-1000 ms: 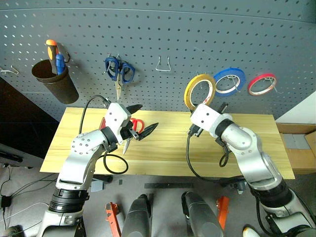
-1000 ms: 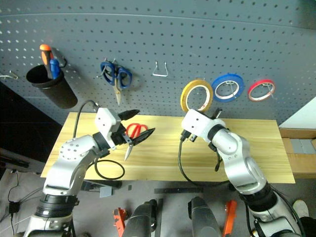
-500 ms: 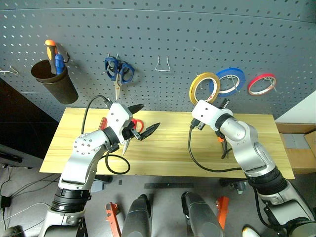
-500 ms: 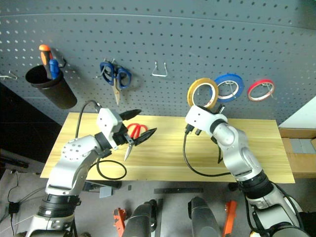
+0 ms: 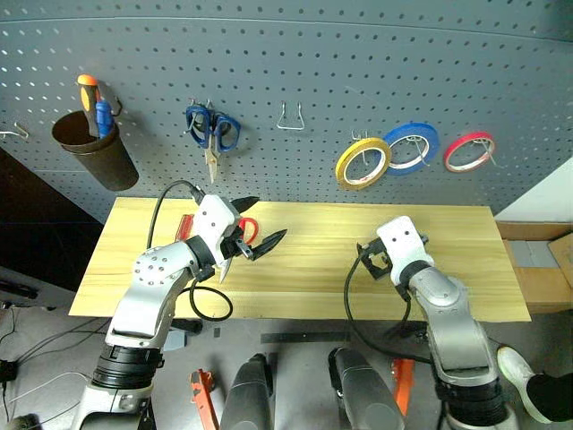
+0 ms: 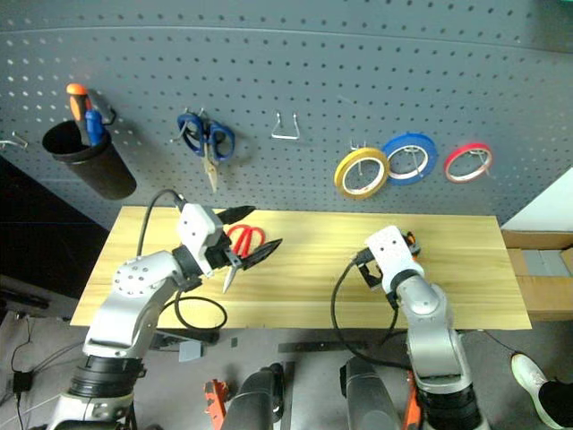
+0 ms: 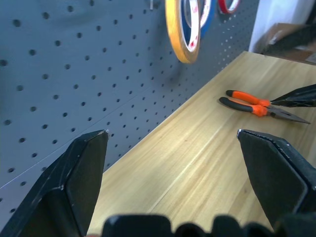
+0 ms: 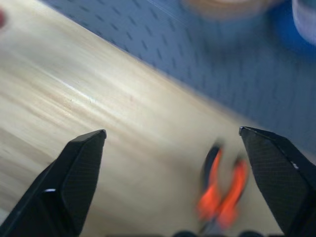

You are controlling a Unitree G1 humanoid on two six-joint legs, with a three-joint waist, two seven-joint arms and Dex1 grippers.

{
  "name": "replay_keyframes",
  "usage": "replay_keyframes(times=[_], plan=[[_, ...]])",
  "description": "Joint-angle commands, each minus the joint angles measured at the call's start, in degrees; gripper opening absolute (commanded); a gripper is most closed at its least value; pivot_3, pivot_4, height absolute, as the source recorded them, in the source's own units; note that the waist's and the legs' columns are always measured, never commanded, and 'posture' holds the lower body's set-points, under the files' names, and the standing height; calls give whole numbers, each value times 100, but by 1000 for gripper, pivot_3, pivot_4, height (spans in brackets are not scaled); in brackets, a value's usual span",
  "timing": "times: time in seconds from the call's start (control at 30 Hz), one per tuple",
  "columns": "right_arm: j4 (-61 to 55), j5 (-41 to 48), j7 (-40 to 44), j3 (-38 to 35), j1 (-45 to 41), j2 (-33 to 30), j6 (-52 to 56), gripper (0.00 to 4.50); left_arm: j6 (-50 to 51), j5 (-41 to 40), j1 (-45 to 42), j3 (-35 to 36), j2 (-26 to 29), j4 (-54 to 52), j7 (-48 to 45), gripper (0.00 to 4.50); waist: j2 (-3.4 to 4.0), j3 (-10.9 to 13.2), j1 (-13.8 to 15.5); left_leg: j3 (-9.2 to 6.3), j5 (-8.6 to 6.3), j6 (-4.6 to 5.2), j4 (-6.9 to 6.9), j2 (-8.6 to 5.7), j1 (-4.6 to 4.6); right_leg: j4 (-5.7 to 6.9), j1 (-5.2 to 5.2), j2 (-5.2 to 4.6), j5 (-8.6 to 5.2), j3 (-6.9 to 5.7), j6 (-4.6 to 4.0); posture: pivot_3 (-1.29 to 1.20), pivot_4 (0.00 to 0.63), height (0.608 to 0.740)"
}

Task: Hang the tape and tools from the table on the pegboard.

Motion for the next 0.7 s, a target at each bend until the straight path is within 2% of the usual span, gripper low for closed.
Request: replay_keyframes(times=[0.03,0.27,0.7], plan=[[334,311,-507,-785,-575,356,534,4481,-209,68,-92,-128,107,16,-215,4500,0,0,0,1,0,0,1,0,0,-1,0,0,0,1,-1,-150,265,740],[2080,878,-941,-1634,-1552,155,537,4481,-441,193,-282,-292,89,253,-397,4500,-1,-1,9,2,0,1,-6,-6,-2,-7,0,-3,1,-3,-2,-137,261,740],[5141,1528,-1216,-1763,-2500,-541,-606,4481,-512,211,-199,-308,99,270,-423,4500,-1,-1,-2,10,-1,2,-6,-5,-2,-4,-3,-2,1,5,-2,-107,267,740]])
